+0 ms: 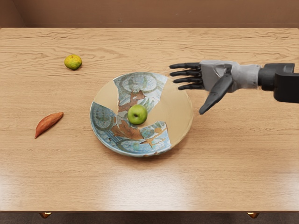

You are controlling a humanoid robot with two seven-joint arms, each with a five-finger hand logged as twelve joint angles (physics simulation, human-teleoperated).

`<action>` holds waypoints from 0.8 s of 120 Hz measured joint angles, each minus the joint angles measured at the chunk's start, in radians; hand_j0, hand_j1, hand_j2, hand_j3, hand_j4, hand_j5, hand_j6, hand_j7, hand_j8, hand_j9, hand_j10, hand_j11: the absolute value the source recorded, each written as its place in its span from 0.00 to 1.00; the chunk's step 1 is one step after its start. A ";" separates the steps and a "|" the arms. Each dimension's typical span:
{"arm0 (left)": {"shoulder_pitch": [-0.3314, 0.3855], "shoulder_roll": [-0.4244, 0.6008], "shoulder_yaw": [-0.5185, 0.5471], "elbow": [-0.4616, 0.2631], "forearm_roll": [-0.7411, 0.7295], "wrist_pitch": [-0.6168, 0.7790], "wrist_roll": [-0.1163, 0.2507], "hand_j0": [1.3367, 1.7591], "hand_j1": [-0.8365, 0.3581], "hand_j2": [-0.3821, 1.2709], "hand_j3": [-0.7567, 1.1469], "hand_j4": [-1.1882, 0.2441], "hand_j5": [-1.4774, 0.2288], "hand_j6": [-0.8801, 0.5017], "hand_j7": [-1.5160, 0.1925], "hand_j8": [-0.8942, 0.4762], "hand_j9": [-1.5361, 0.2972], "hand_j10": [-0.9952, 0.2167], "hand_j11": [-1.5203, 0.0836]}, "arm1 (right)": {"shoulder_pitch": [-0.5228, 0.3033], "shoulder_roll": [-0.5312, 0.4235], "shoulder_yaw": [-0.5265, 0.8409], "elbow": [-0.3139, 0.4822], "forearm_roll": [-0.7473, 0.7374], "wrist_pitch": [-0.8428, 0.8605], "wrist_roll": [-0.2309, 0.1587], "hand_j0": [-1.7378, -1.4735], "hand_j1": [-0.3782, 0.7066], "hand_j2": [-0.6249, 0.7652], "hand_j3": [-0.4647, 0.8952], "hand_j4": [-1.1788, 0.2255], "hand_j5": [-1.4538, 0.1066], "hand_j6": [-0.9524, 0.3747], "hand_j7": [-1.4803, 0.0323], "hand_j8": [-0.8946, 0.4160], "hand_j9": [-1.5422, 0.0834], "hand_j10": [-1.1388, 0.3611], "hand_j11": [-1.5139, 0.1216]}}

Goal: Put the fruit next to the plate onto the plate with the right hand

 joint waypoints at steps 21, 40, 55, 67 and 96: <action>0.000 0.000 0.000 0.000 0.000 0.000 0.000 0.76 0.75 0.26 0.40 0.66 0.68 0.46 0.70 0.47 0.66 0.62 0.75 | -0.074 -0.138 -0.001 -0.028 0.140 0.021 -0.001 0.30 0.08 0.44 0.34 0.81 0.89 0.68 0.94 0.65 0.91 0.73 0.89; 0.000 0.000 0.000 0.000 0.000 0.000 0.000 0.76 0.75 0.26 0.40 0.66 0.68 0.46 0.70 0.47 0.66 0.62 0.75 | -0.124 -0.208 -0.003 -0.054 0.195 0.025 -0.003 0.30 0.07 0.44 0.34 0.81 0.90 0.69 0.94 0.65 0.92 0.73 0.89; 0.000 0.000 0.000 0.000 0.000 0.000 0.000 0.76 0.75 0.26 0.40 0.66 0.68 0.46 0.70 0.47 0.66 0.62 0.75 | -0.146 -0.237 -0.004 -0.061 0.207 0.025 -0.003 0.30 0.07 0.44 0.34 0.81 0.90 0.69 0.94 0.65 0.92 0.73 0.89; 0.000 0.000 0.000 0.000 0.000 0.000 0.000 0.76 0.75 0.26 0.40 0.66 0.68 0.46 0.70 0.47 0.66 0.62 0.75 | -0.161 -0.256 -0.004 -0.061 0.210 0.026 -0.002 0.30 0.07 0.44 0.34 0.81 0.90 0.69 0.95 0.65 0.92 0.73 0.90; 0.000 0.000 -0.001 0.000 0.000 0.000 0.000 0.76 0.75 0.26 0.40 0.66 0.68 0.46 0.70 0.47 0.66 0.62 0.75 | -0.179 -0.263 -0.005 -0.059 0.213 0.026 0.000 0.30 0.07 0.45 0.34 0.81 0.90 0.69 0.95 0.66 0.92 0.74 0.90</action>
